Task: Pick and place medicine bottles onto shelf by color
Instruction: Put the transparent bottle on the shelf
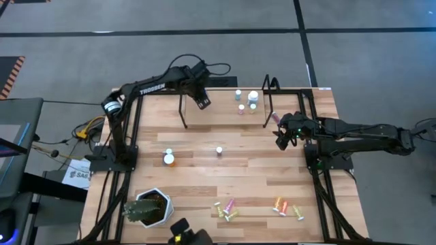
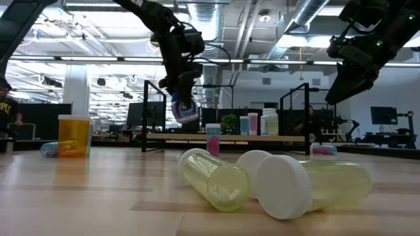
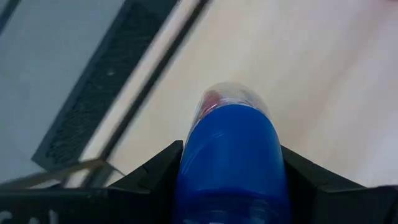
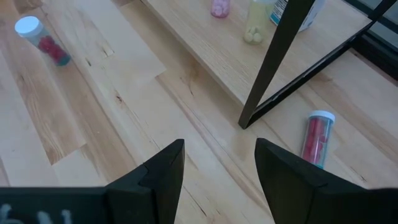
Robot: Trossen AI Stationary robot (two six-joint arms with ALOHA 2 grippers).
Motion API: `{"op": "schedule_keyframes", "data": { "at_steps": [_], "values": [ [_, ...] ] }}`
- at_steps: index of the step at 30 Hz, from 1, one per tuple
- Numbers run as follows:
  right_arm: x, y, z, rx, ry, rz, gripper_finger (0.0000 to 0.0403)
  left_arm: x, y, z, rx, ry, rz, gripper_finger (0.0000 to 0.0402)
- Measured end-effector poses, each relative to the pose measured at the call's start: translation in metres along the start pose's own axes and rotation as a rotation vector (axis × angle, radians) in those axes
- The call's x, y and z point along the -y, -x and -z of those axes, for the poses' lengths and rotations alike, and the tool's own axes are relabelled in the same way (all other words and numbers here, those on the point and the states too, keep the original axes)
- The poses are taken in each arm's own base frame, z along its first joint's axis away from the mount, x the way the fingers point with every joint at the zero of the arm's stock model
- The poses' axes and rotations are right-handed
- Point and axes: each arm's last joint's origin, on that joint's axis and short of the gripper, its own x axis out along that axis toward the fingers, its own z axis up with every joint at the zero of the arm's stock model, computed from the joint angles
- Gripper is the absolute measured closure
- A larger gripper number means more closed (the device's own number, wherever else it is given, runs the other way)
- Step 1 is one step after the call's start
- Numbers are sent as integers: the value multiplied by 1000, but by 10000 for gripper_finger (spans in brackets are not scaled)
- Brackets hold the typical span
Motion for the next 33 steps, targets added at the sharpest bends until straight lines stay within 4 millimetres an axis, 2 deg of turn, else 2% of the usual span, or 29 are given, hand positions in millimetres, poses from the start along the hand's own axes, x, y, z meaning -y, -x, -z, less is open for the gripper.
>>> {"op": "schedule_keyframes", "data": {
  "at_steps": [3,9,15,25,33],
  "values": [
    [0,0,0,3,0,-1,187,-6,-7,2,-27,-7,-8,225],
    [0,0,0,5,-1,-2,187,-10,-12,2,-32,-146,4,225],
    [0,0,-1,5,-2,-2,187,-10,-13,2,-35,-331,-2,225],
    [0,0,-1,5,-2,-2,187,-7,-12,5,-62,-744,26,224],
    [0,0,-1,5,-1,-2,187,-8,-12,7,-64,-785,77,224]
  ]
}}
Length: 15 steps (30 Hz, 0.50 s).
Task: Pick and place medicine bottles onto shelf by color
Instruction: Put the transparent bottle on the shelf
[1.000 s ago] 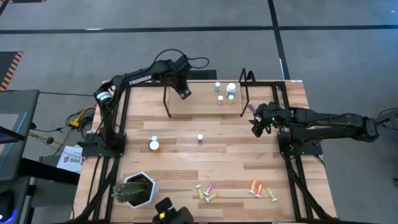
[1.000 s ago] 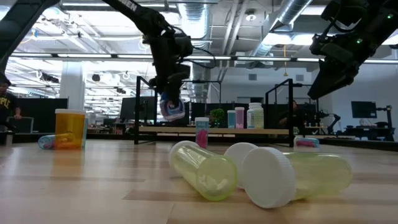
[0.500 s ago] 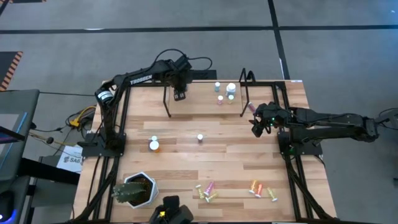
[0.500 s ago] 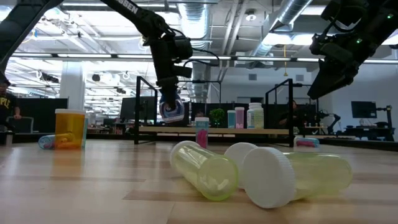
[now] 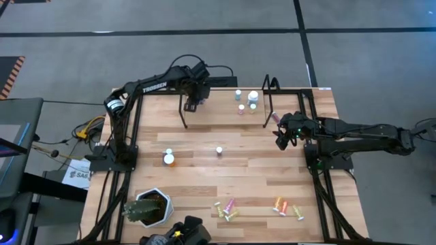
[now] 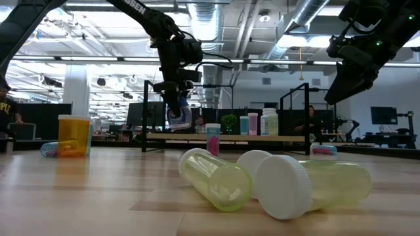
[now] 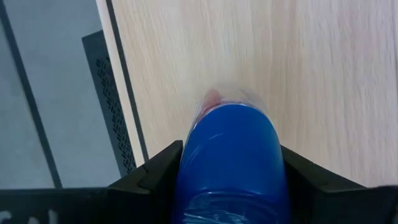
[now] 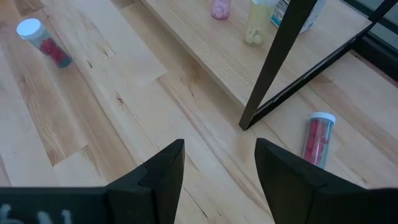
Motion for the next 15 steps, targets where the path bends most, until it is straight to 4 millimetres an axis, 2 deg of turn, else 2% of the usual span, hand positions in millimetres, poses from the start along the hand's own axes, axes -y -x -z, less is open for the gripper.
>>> {"op": "schedule_keyframes", "data": {
  "at_steps": [8,15],
  "values": [
    [0,0,0,0,0,0,187,1,0,0,4,-51,13,197],
    [0,0,0,0,0,0,187,1,-3,1,-2,-58,34,194]
  ]
}}
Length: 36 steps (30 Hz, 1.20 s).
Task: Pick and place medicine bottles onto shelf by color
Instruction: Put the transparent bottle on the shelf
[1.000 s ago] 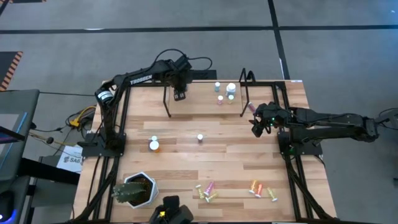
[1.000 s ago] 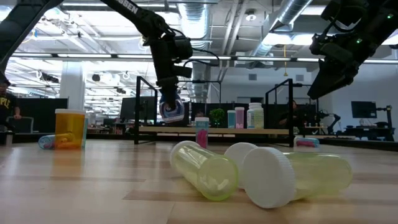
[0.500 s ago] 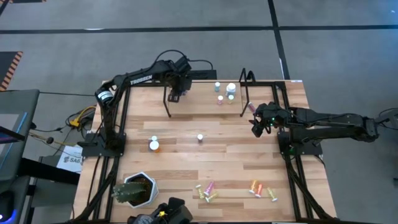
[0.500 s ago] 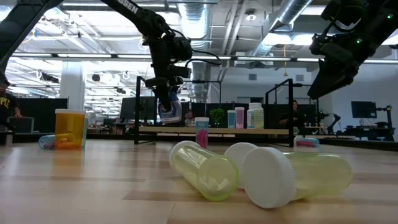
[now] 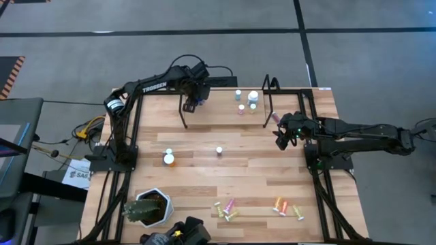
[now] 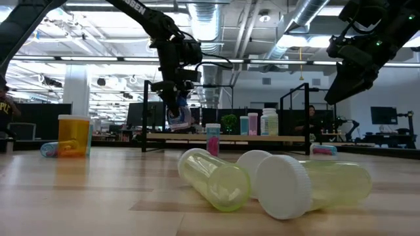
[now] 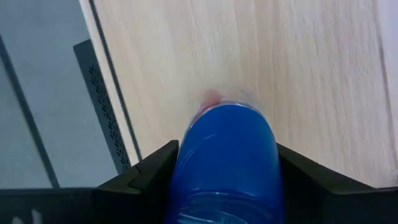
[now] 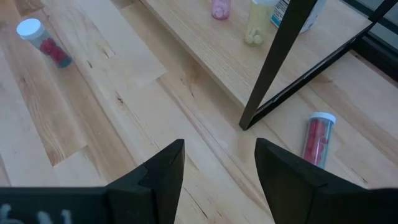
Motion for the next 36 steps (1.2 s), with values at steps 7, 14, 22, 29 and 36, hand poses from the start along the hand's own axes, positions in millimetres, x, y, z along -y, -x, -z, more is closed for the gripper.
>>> {"op": "schedule_keyframes", "data": {
  "at_steps": [7,14,22,29,36],
  "values": [
    [0,0,0,0,0,0,187,-6,-15,-2,-32,1,35,193],
    [0,0,0,0,0,0,187,-22,-17,-7,-36,41,35,193],
    [0,0,0,0,0,0,187,-28,-22,-4,-44,116,62,189],
    [0,0,0,0,0,0,187,-29,-22,-1,-46,182,61,137],
    [0,0,0,0,0,0,187,-36,4,-8,-6,189,19,120]
  ]
}}
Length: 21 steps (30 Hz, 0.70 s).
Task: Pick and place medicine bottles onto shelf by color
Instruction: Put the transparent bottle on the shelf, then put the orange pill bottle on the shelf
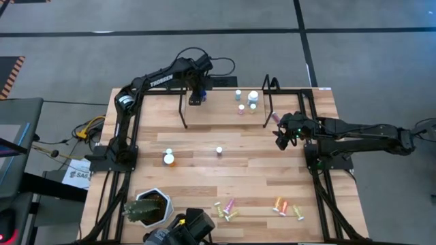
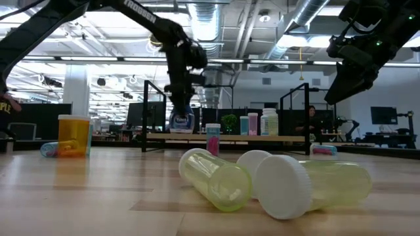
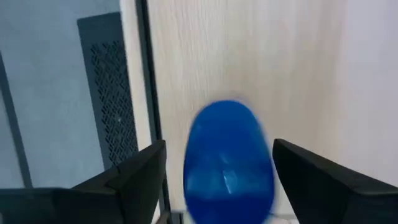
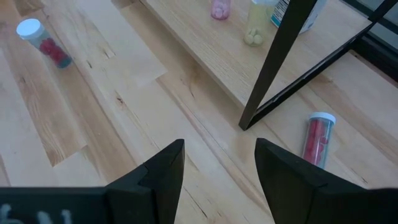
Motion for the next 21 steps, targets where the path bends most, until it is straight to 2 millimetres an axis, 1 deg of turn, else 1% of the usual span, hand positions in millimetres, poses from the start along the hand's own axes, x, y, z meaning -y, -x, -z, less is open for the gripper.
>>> {"op": "schedule_keyframes", "data": {
  "at_steps": [2,6,9,11,14,18,21],
  "values": [
    [0,0,0,0,0,0,187,0,16,-4,18,13,-14,120],
    [0,0,0,0,0,0,187,6,46,-11,27,54,-6,120],
    [0,0,0,0,0,0,187,18,71,-14,43,143,60,120],
    [0,0,0,0,0,0,187,31,85,-16,38,185,97,119],
    [0,0,0,0,0,0,187,55,104,-23,43,193,113,119],
    [0,0,0,0,0,0,187,95,134,-31,35,219,71,119],
    [0,0,0,0,0,0,187,127,148,-33,0,259,39,119]
  ]
}}
